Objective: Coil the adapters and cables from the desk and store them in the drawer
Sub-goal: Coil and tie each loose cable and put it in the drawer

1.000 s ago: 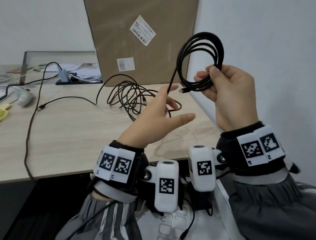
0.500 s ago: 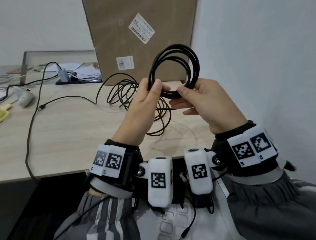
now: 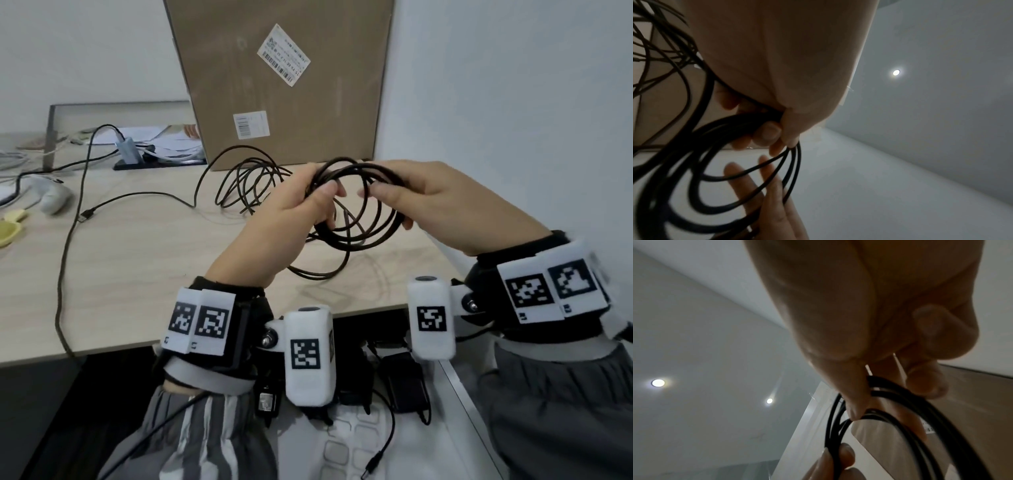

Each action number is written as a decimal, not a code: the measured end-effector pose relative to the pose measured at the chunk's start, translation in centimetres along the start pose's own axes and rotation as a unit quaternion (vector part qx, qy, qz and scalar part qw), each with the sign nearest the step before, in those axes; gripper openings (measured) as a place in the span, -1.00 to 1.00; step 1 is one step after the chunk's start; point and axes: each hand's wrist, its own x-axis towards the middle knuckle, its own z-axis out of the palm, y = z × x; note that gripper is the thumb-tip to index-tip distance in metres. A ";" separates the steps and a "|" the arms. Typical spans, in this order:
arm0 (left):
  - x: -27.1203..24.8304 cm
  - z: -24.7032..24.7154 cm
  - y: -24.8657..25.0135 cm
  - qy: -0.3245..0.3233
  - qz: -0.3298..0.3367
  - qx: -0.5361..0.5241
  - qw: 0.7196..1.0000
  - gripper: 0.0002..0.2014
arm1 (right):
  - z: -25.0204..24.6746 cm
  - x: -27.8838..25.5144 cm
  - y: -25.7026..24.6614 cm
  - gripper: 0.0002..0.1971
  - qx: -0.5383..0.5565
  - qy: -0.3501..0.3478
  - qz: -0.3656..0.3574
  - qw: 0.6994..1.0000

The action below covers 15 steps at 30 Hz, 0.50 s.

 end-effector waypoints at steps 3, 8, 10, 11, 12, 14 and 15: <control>-0.2 -0.5 0.0 -0.049 -0.009 -0.011 0.999 -0.84 | 0.4 -0.2 -0.2 -0.68 -0.009 -0.051 -0.012 0.999; -0.5 -0.7 0.2 -0.078 -0.025 0.010 0.997 -0.81 | 0.9 -0.2 -0.4 -0.77 -0.008 -0.101 -0.024 0.995; -0.4 -0.6 0.4 -0.058 -0.022 0.016 0.998 -0.80 | 1.1 0.1 -0.6 -0.79 -0.022 -0.060 -0.040 0.997; -0.3 -0.5 0.5 -0.041 -0.017 0.021 0.999 -0.81 | 1.3 0.3 -0.7 -0.74 -0.036 -0.030 -0.049 0.998; -0.2 -0.4 0.5 -0.024 -0.012 0.025 0.999 -0.84 | 1.4 0.5 -1.0 -0.71 -0.051 0.003 -0.057 0.997; -0.1 -0.5 0.7 0.004 -0.014 0.019 1.000 -0.92 | 1.3 0.6 -1.4 -0.74 -0.056 0.065 -0.070 0.994; -0.1 -0.8 0.8 0.007 -0.021 0.013 1.000 -0.88 | 1.2 0.7 -1.6 -0.75 -0.048 0.094 -0.077 0.991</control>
